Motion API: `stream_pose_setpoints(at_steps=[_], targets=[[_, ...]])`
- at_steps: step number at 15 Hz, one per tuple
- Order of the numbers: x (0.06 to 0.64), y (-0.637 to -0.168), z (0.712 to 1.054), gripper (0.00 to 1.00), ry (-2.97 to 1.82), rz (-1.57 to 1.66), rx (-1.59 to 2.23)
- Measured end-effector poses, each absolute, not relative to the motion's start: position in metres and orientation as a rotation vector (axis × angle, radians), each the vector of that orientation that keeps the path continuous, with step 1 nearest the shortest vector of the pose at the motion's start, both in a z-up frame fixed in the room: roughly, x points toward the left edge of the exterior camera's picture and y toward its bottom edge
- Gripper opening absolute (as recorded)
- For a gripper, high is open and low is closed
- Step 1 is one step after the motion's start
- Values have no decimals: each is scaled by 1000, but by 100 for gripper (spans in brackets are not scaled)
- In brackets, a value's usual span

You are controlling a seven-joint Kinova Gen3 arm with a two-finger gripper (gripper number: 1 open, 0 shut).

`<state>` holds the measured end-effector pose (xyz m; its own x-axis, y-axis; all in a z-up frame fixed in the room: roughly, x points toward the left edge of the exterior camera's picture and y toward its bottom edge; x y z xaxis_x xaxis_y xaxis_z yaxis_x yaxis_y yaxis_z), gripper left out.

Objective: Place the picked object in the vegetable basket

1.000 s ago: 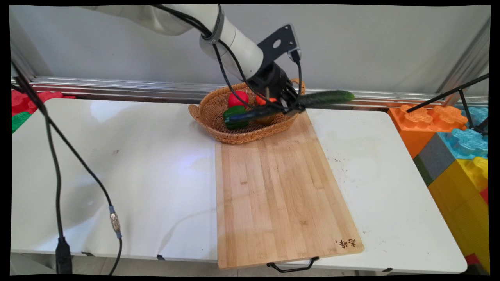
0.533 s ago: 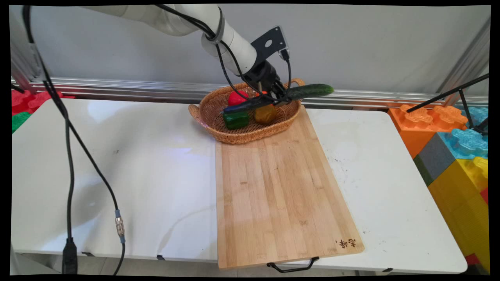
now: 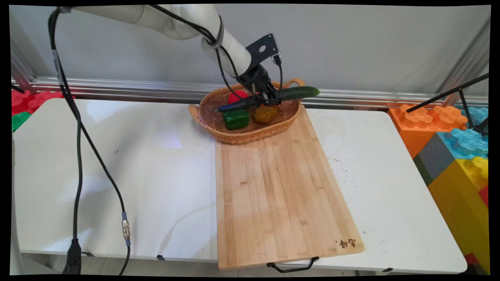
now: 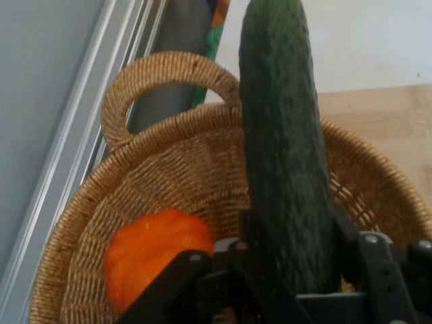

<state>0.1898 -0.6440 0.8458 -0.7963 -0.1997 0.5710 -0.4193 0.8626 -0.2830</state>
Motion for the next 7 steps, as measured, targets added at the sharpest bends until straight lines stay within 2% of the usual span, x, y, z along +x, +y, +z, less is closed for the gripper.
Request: stream_pose_setpoints(at_steps=[1,2,7], targets=[[191,-645,844,0,-2497,542,449],[192,-646,840,100,-2502,536,448],[190,-646,833,100,-2489,504,457]])
